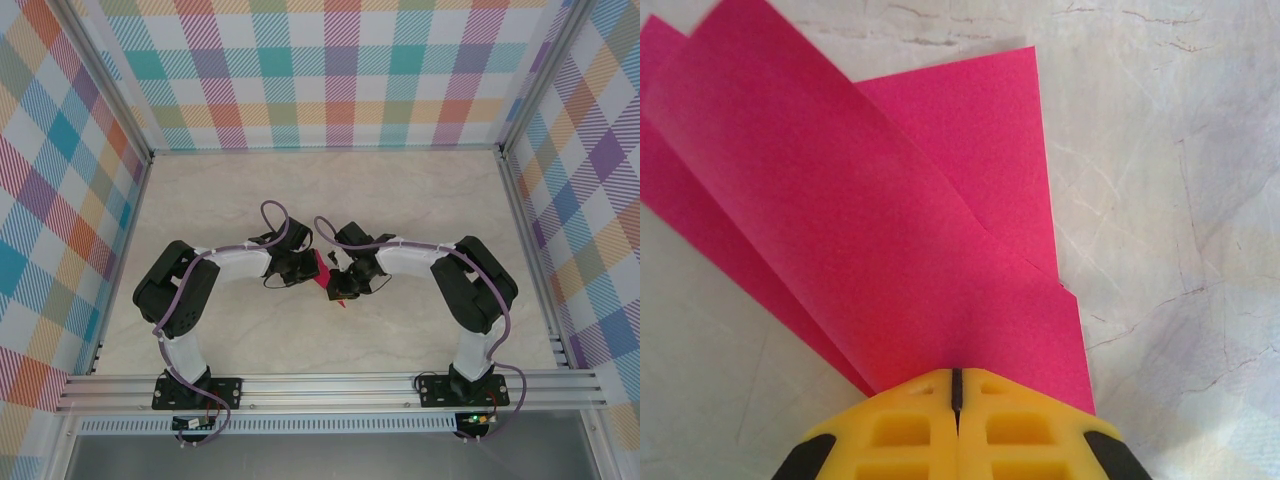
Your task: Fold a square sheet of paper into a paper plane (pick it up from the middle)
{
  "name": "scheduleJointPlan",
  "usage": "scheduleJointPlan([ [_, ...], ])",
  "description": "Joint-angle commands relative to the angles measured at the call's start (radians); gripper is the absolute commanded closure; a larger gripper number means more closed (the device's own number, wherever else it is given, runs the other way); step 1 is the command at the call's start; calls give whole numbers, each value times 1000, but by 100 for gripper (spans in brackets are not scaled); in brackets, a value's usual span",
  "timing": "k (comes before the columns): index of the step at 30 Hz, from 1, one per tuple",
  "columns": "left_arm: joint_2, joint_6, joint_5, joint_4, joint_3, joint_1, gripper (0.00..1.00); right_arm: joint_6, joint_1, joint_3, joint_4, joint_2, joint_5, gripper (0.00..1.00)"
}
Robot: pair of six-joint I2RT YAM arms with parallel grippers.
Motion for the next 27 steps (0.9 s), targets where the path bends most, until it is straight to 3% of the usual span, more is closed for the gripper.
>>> scheduleJointPlan([
  [1,86,20,-107,-104,-27,-5,95,-19,-12,-22,-42,6,19,87],
  [27,111,29,-139,-153,-3,-5,96,-62,-70,-167,-43,-60,-55,90],
])
